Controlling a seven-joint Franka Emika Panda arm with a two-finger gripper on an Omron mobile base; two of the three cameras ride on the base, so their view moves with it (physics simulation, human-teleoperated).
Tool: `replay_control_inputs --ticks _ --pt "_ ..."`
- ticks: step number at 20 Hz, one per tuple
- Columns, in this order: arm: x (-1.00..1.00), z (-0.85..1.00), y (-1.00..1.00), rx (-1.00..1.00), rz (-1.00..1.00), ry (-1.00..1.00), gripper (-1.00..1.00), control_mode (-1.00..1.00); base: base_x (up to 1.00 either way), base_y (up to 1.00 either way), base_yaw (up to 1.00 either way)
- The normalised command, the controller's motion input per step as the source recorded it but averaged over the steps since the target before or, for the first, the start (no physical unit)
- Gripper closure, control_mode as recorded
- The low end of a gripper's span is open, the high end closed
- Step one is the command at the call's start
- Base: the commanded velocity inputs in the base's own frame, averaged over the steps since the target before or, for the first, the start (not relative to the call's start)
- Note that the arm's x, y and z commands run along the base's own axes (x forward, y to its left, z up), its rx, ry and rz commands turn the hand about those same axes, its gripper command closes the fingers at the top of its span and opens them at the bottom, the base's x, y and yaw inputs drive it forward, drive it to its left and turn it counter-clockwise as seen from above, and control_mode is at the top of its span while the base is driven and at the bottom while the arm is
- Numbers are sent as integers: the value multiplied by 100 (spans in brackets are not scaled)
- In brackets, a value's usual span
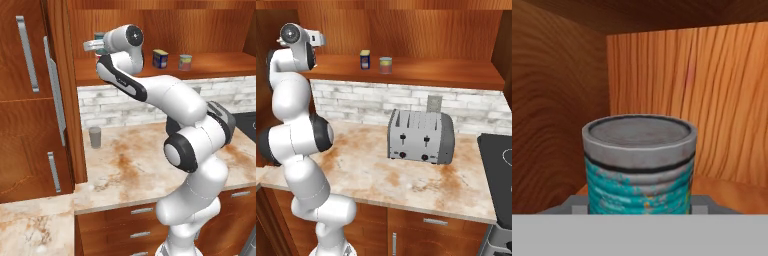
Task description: Stack two cans on top of the other two cans in the cabinet.
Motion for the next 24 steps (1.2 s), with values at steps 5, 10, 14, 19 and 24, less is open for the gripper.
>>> replay_control_inputs --ticks 5,10,14,19,24 --pt "0 -9 0 0 0 0 -100 -100 0 0 0" --pt "0 -7 -1 0 0 0 -100 -100 0 0 0" --pt "-6 -2 -4 0 0 0 -100 -100 0 0 0" --pt "-26 -1 -17 0 -1 0 -100 -100 0 0 0" --pt "-46 -1 -27 0 -12 0 -100 -100 0 0 0"
